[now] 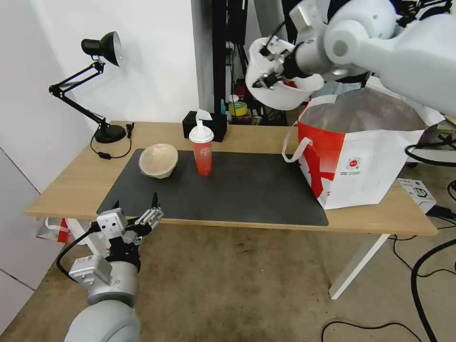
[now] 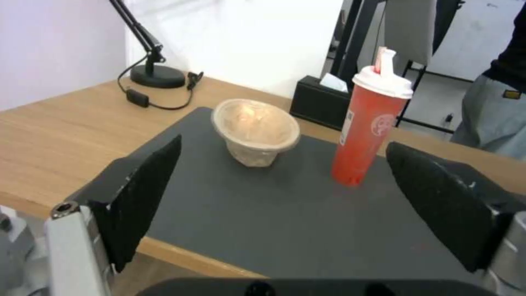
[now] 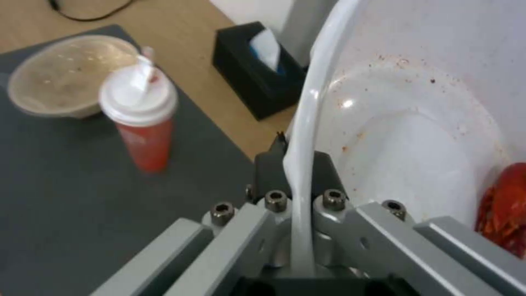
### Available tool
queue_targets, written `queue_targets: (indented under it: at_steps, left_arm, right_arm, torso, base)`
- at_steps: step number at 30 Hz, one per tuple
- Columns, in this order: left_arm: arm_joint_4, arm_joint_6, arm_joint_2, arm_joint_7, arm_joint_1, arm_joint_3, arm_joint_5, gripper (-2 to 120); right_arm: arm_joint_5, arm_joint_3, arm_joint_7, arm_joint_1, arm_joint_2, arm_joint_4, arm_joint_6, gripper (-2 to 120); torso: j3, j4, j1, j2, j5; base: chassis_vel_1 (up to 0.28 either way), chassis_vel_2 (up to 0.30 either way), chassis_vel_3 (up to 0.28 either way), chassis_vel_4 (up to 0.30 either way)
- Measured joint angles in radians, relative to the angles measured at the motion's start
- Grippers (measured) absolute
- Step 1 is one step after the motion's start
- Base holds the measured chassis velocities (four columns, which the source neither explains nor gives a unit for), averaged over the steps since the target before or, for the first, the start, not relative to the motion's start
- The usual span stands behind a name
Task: Pick up the trash from the table and place it into the takeout bag.
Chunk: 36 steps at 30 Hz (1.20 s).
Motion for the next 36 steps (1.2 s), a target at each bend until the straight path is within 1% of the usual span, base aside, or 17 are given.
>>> queue_targets:
  at_steps: [2,7,13,20,27,36]
  left_arm:
    - [0.0,0.0,0.001,0.0,0.0,0.001,0.0,100]
    - [-0.005,0.0,0.009,0.0,0.003,0.001,-0.002,100]
    - [0.0,0.0,0.018,0.0,-0.005,0.003,-0.01,100]
    - [0.007,0.0,0.024,-0.001,-0.01,0.007,-0.014,100]
    - [0.012,0.001,0.029,-0.002,-0.012,0.007,-0.018,100]
    - [0.014,0.001,0.025,-0.003,-0.011,0.007,-0.019,100]
  right_arm:
    - [-0.001,0.003,0.0,-0.003,-0.013,-0.002,0.0,0]
    - [-0.04,-0.006,-0.024,-0.013,-0.079,-0.017,0.0,0]
    - [-0.061,-0.005,-0.046,-0.017,-0.121,-0.024,0.0,0]
    - [-0.078,0.019,-0.058,-0.043,-0.165,-0.025,0.0,0]
    - [-0.092,0.073,-0.06,-0.113,-0.221,-0.011,0.0,0]
    - [-0.118,0.168,-0.053,-0.236,-0.248,-0.004,0.0,0]
  torso:
    - [0.0,-0.0001,0.0,0.0,0.0001]
    - [0.0,0.0,0.0,0.0,0.0001]
    - [0.0,0.0,0.0,0.0,-0.0002]
    - [0.0,0.0,0.0,0.0,-0.0001]
    - [0.0,-0.0001,0.0,0.0,-0.0001]
    - [0.0,0.0001,0.0,0.0,-0.0002]
  base:
    - [0.0,0.0,0.0,0.0]
    - [0.0,0.0,0.0,0.0]
    - [0.0,0.0,0.0,0.0]
    - [0.0,0.0,0.0,0.0]
    - [0.0,0.0,0.0,0.0]
    - [0.0,0.0,0.0,0.0]
